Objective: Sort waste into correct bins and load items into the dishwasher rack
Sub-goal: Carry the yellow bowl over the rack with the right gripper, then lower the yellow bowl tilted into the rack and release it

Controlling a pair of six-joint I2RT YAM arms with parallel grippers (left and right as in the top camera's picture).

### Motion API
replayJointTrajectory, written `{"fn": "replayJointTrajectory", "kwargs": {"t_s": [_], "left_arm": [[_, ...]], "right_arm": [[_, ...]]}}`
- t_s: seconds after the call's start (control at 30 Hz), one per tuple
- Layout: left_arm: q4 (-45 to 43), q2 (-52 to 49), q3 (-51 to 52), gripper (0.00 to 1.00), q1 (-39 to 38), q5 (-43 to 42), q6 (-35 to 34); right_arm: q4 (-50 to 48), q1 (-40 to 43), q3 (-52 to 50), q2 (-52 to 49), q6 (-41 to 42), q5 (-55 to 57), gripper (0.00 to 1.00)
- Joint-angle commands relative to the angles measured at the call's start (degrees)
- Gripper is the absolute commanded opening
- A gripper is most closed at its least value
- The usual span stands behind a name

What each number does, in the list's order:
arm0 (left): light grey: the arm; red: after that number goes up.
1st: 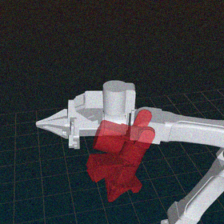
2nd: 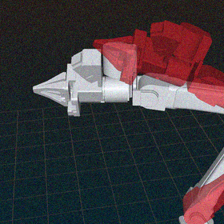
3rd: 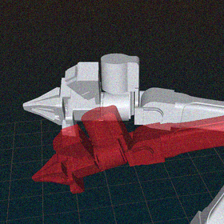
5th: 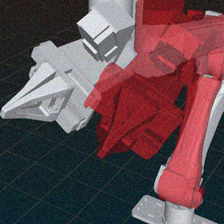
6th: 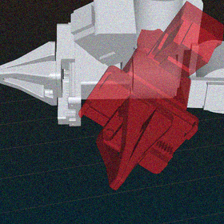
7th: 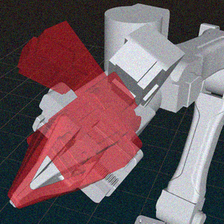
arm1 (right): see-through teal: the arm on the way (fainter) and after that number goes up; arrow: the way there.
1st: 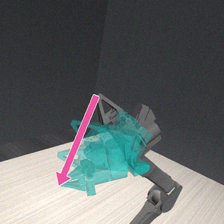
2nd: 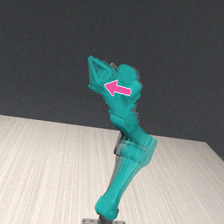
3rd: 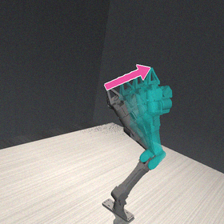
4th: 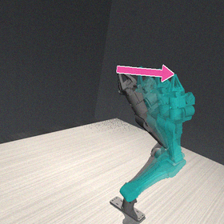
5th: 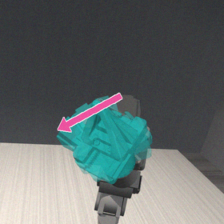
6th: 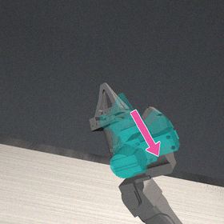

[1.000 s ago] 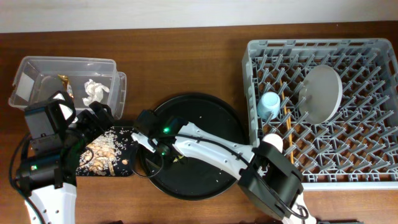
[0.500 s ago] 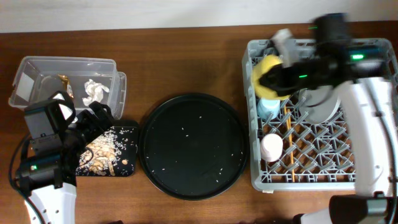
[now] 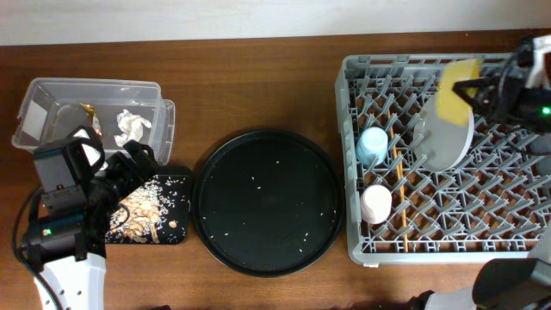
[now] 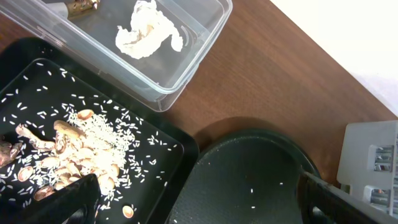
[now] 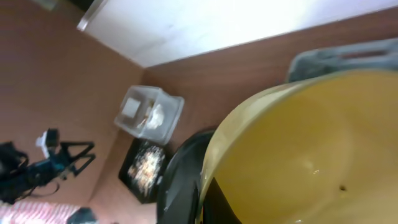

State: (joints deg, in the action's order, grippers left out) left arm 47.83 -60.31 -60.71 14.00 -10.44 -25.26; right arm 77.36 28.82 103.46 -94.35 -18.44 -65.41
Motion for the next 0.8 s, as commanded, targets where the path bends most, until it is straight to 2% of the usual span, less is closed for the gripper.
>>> {"fn": "replayJointTrajectory", "kwargs": {"t_s": [0.0,0.23,0.33,0.4,0.5,0.63,0.77], "left_arm": [[0.07,0.44,-0.83,0.99,0.20,0.24,0.52],[0.07,0.44,-0.83,0.99,0.20,0.24,0.52],[0.07,0.44,-0.83,0.99,0.20,0.24,0.52],[0.07,0.44,-0.83,0.99,0.20,0.24,0.52],[0.07,0.44,-0.83,0.99,0.22,0.24,0.52],[0.07,0.44,-0.83,0.99,0.22,0.24,0.52],[0.07,0.44,-0.83,0.99,0.22,0.24,0.52]], "right_arm": [[-2.40,-4.28,-4.00,-0.20,-0.83,-1.66,0.04],[-24.37,-14.53,-7.48,-8.46,0.37,-3.19,0.04],[-37.38,-17.99,-7.48,-14.27,7.06,-3.15,0.04],[-49.27,-18.38,-7.48,-20.26,14.97,-3.80,0.04],[-56.41,-18.34,-7.48,-26.05,16.61,-7.93,0.04],[-55.06,-17.88,-7.56,-29.11,17.03,-7.45,0.04],[-49.03,-15.17,-7.56,-29.09,23.41,-2.38,0.04]]}}
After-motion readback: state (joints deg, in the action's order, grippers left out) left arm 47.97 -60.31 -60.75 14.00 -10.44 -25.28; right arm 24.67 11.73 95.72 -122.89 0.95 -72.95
